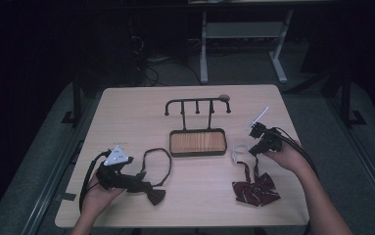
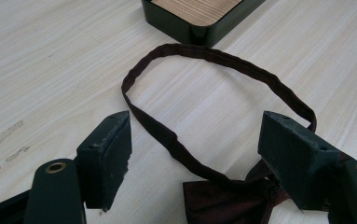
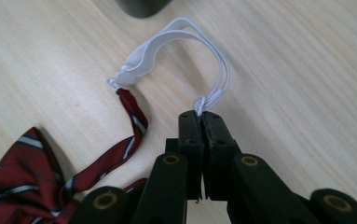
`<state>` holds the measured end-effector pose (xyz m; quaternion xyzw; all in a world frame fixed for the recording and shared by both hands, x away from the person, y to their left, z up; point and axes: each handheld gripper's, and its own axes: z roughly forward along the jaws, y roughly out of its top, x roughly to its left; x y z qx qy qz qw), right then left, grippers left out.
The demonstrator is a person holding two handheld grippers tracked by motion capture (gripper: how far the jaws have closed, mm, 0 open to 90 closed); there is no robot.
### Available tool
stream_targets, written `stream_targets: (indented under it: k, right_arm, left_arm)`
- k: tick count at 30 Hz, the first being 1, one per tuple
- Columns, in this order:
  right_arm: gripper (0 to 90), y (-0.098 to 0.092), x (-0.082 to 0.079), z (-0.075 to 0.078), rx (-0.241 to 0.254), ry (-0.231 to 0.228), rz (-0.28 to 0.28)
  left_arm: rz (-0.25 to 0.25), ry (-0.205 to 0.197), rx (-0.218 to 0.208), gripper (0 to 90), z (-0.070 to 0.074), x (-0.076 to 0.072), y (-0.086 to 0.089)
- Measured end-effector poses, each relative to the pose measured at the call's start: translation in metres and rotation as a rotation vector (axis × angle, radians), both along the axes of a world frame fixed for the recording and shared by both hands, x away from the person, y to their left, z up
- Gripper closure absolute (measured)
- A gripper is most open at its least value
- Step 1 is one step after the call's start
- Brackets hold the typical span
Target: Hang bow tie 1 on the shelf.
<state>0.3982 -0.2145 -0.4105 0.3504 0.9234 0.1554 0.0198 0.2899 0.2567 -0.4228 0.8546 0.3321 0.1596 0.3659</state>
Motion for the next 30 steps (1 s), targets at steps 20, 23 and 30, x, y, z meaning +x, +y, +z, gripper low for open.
stream_targets:
  k: [20, 23, 30]
  right_arm:
    - [87.3, 0.006, -0.026, 0.058, 0.088, -0.096, 0.133]
    - [87.3, 0.007, -0.029, 0.066, 0.092, -0.109, 0.146]
    - [87.3, 0.008, -0.031, 0.08, 0.101, -0.125, 0.169]
  left_arm:
    - [-0.004, -0.001, 0.004, 26.2, 0.0, 0.0, -0.002]
    - [-0.002, 0.0, 0.0, 26.3, 0.0, -0.001, -0.002]
    - [-0.006, 0.002, -0.002, 26.2, 0.0, 0.0, -0.002]
